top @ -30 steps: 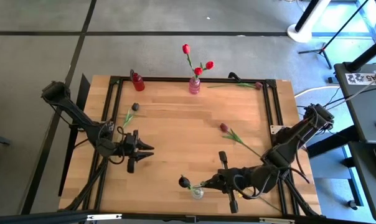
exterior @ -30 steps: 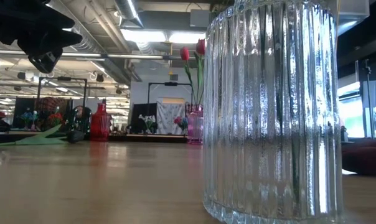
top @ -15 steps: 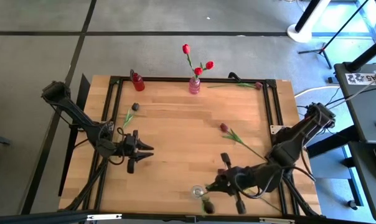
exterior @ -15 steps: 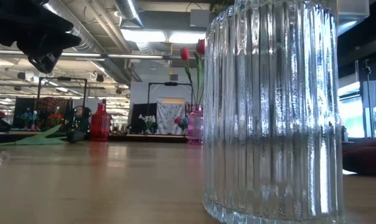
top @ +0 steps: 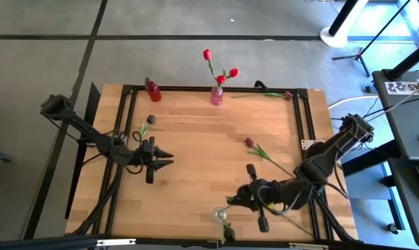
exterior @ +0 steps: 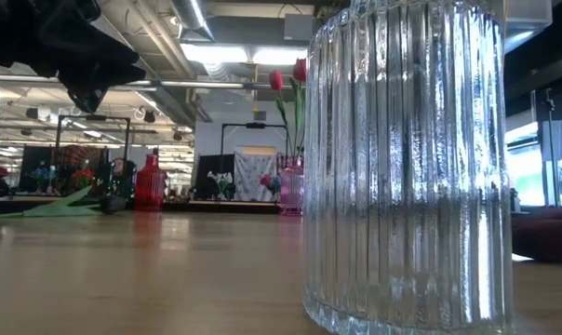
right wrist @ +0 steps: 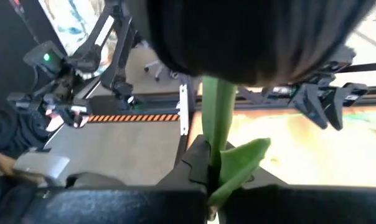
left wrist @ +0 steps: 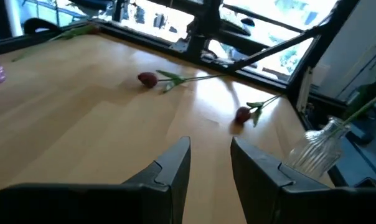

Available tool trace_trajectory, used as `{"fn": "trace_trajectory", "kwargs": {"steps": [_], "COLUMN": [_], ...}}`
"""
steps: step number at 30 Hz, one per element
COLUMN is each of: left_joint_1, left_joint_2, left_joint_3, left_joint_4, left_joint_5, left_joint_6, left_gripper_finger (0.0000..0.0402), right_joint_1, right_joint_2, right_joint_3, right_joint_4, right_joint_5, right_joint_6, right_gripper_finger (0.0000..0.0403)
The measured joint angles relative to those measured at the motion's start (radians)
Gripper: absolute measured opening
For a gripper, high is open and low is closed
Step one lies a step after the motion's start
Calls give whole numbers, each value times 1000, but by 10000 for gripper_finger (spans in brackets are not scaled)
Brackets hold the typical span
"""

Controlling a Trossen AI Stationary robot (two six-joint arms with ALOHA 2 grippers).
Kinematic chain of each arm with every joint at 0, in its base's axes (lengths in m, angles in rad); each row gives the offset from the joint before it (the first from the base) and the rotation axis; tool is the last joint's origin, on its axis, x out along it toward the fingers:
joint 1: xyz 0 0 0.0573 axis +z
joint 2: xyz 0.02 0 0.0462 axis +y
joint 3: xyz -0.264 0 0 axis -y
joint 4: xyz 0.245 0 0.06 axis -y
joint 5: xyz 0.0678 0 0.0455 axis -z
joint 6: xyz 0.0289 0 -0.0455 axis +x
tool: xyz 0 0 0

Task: Sort flowers into vase by color
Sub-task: Put the right black flower into the transparent flower vase

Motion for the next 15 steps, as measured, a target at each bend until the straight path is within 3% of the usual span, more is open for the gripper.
{"fn": "trace_trajectory", "kwargs": {"steps": [5,15], "left_joint_1": [43,149], "left_joint_2": [-68,-87], "left_joint_3": [0,1], "left_joint_4": [-137,-310], "left_joint_5": [34,-23], "left_joint_6": [-37,-169], "left_gripper_finger": [112,112], "right_joint_1": [-18,-17], "right_joint_2": [14,-14], "right_joint_3": [-2,-1], "right_joint_4": [-41,-32], "right_joint_5": [-46,-79], "right_joint_6": [19,-2], "right_gripper_finger": [1,1]}}
